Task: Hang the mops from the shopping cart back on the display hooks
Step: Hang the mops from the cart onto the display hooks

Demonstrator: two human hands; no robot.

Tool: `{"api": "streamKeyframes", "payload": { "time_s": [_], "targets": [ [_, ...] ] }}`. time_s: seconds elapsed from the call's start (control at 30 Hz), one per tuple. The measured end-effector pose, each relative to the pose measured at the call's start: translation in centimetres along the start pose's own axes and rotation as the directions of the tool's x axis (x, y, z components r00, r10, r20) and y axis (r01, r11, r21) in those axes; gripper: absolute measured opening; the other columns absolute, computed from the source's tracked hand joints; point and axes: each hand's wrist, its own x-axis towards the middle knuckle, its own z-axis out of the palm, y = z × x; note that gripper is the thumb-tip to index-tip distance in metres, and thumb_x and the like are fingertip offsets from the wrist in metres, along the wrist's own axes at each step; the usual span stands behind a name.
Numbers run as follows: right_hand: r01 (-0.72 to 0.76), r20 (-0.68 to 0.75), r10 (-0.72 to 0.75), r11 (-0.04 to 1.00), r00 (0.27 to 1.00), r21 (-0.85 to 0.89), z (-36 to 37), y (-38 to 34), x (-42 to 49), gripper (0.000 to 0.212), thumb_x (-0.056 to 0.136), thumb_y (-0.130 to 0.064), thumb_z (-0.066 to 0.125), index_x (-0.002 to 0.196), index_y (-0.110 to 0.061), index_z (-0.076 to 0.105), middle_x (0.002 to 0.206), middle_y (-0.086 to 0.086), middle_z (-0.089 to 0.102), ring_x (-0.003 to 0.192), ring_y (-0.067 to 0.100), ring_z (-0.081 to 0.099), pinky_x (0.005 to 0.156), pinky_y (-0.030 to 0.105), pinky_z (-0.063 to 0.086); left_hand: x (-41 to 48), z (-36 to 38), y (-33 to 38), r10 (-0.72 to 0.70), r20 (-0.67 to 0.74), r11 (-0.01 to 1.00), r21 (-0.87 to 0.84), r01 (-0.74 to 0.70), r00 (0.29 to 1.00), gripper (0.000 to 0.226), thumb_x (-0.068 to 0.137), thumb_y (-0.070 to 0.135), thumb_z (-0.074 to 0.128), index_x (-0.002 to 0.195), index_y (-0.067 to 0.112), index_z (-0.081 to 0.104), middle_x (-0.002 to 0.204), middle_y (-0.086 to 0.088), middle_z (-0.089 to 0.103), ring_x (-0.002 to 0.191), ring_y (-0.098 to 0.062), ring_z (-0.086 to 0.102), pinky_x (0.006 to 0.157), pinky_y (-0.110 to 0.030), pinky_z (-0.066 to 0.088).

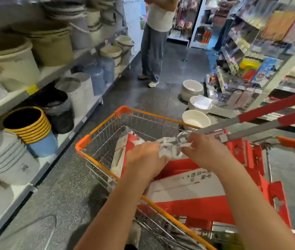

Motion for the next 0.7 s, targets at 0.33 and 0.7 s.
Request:
{"api": "streamKeyframes", "payload": {
  "time_s": [0.33,0.7],
  "targets": [
    [0.012,0.095,0.002,0.990,0.996,-0.143,2.7,-0.8,13.0,0.036,0.093,-0.040,0.051,0.122,-0.018,0.055,0.122,0.005,0.063,0.115,0.027,0.056,0.091,0.035,0.047,12.5,3.4,-1.8,-0.011,-0.040,0.995,-0.102,0.007,0.999,0.037,0.095,0.045,0.049,0.123,0.022,0.055,0.117,-0.004,0.063,0.111,-0.027,0.058,0.081,-0.033,0.045],
    [0.066,0.238,-0.004,0.965,0.971,-0.253,8.8,1.3,22.6,0.032,0.091,-0.038,0.050,0.115,-0.018,0.055,0.120,0.006,0.061,0.112,0.027,0.056,0.083,0.032,0.043,19.3,12.7,-2.6,-0.265,0.042,0.869,-0.422,0.258,0.963,0.031,0.095,0.047,0.045,0.111,0.023,0.058,0.103,0.001,0.069,0.101,-0.022,0.063,0.079,-0.035,0.049]
  ]
}}
